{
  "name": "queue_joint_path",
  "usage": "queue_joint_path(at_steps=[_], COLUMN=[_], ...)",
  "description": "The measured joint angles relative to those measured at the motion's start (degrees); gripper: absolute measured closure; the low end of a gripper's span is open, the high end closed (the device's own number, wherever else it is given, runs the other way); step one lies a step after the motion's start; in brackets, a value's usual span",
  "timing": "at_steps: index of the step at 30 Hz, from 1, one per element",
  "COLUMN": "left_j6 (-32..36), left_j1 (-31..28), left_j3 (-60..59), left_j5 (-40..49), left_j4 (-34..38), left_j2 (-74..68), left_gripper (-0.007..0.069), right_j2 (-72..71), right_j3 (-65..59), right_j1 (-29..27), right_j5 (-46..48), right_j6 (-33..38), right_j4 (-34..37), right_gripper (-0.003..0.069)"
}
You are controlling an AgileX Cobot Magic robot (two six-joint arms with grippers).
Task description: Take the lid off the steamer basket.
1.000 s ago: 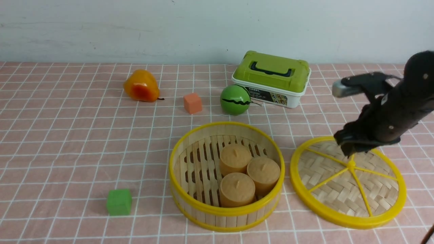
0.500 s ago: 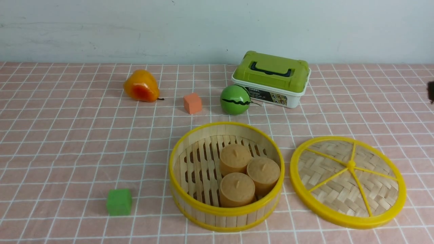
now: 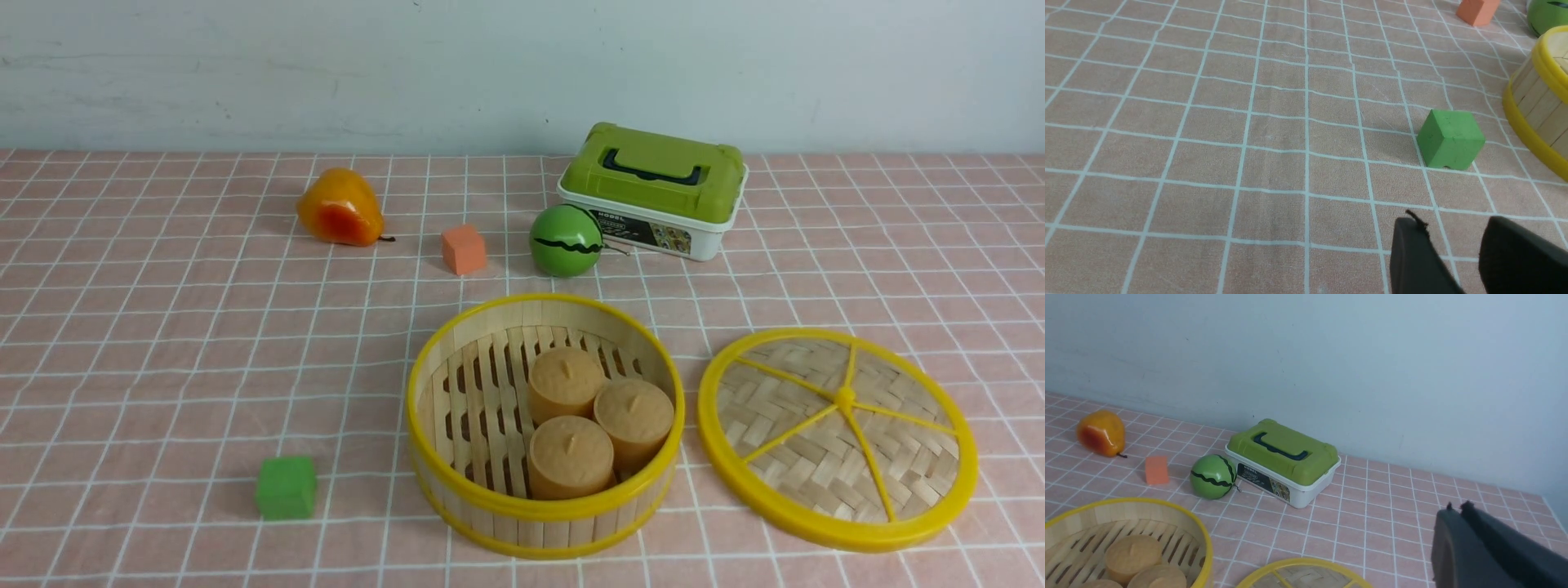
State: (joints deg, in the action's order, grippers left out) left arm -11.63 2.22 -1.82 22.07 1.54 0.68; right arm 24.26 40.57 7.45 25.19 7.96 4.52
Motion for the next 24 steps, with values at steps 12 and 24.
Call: queue_joint_path(at_steps=[12, 24], left_j6=[0.00, 0.00], left_j1=[0.00, 0.00], left_j3=[0.00, 0.00], left_j5=[0.00, 0.00], left_j4=[0.00, 0.00], left_j2=[0.00, 0.00], left_gripper=[0.0386, 0.0386], right_j2=[-0.45, -3.42], right_j3=[-0.11, -6.85], right_j1=[0.00, 0.00], right_j5=[0.61, -4.34], right_j6=[-0.06, -0.06], right_j4=[-0.05, -0.14], right_gripper=[0.0664, 0.0653])
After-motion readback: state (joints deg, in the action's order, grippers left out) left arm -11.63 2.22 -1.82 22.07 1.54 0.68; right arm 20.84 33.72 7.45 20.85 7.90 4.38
